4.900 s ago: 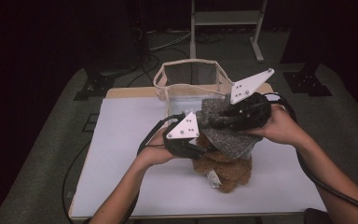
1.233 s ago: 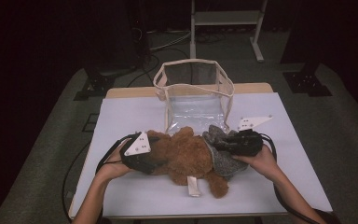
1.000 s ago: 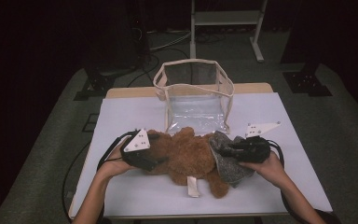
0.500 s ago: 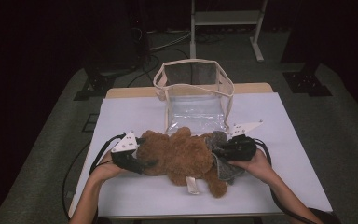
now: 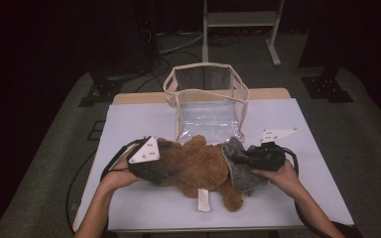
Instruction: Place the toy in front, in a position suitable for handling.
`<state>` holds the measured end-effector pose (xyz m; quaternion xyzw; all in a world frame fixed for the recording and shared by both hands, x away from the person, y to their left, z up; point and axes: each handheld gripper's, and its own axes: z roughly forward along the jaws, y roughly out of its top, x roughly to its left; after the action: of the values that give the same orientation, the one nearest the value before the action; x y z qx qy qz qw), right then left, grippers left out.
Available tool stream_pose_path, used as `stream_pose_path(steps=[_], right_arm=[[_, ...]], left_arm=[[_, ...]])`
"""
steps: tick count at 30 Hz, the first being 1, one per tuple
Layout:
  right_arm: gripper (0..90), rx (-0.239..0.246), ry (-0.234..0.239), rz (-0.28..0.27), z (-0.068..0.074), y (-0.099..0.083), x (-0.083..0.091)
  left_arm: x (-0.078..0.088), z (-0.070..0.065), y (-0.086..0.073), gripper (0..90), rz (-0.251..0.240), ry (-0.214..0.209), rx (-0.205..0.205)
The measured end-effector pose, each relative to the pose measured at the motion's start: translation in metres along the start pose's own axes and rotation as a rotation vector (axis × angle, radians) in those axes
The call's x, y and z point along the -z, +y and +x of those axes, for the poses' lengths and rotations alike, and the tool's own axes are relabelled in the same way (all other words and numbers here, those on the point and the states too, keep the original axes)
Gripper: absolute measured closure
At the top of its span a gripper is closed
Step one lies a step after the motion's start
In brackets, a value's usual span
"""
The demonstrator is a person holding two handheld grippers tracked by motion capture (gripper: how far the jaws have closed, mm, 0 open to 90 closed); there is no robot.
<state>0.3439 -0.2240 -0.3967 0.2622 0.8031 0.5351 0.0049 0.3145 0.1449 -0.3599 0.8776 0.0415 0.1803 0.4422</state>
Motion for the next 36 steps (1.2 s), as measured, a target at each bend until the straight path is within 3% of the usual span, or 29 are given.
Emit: stream_pose_path(steps=[3,7,10,13,15,17,19,21,26,29,32,36], right_arm=[[73.3,-0.002,0.000,-0.011,0.001,-0.004,0.008],[73.2,0.015,0.032,-0.002,0.006,-0.010,0.012],[73.3,0.000,0.042,0.001,0.003,-0.011,0.010],[73.3,-0.007,0.042,0.025,0.001,-0.011,0.000],[73.3,0.000,0.048,0.055,0.003,-0.011,-0.011],[73.4,0.009,0.034,0.067,0.004,-0.009,-0.017],[73.4,-0.012,0.045,0.044,0.001,-0.007,-0.014],[73.4,-0.021,0.054,0.025,0.002,-0.004,-0.008],[73.4,0.024,0.037,-0.029,0.015,0.010,0.021],[73.3,0.021,-0.005,-0.045,0.012,0.004,0.035],[73.3,-0.055,-0.009,-0.061,-0.002,-0.013,0.039],[73.2,-0.074,-0.033,-0.037,-0.008,-0.023,0.046]], left_arm=[[-0.020,-0.010,0.015,12.5,-0.001,-0.043,-0.036],[-0.045,-0.018,0.032,8.7,0.013,-0.063,-0.085],[-0.065,-0.019,0.041,6.5,0.055,-0.069,-0.098],[-0.085,-0.025,0.045,3.0,0.127,-0.045,-0.177],[-0.092,-0.028,0.046,9.4,0.153,-0.043,-0.217],[-0.090,-0.027,0.048,25.6,0.161,-0.022,-0.213],[-0.084,-0.023,0.050,37.0,0.137,-0.031,-0.185],[-0.079,-0.020,0.057,41.6,0.108,-0.056,-0.153],[-0.074,-0.017,0.082,43.2,0.044,-0.137,-0.091],[-0.089,-0.017,0.085,34.4,0.084,-0.138,-0.095],[-0.101,-0.020,0.086,17.2,0.098,-0.151,-0.085],[-0.109,-0.026,0.088,5.0,0.137,-0.144,-0.123]])
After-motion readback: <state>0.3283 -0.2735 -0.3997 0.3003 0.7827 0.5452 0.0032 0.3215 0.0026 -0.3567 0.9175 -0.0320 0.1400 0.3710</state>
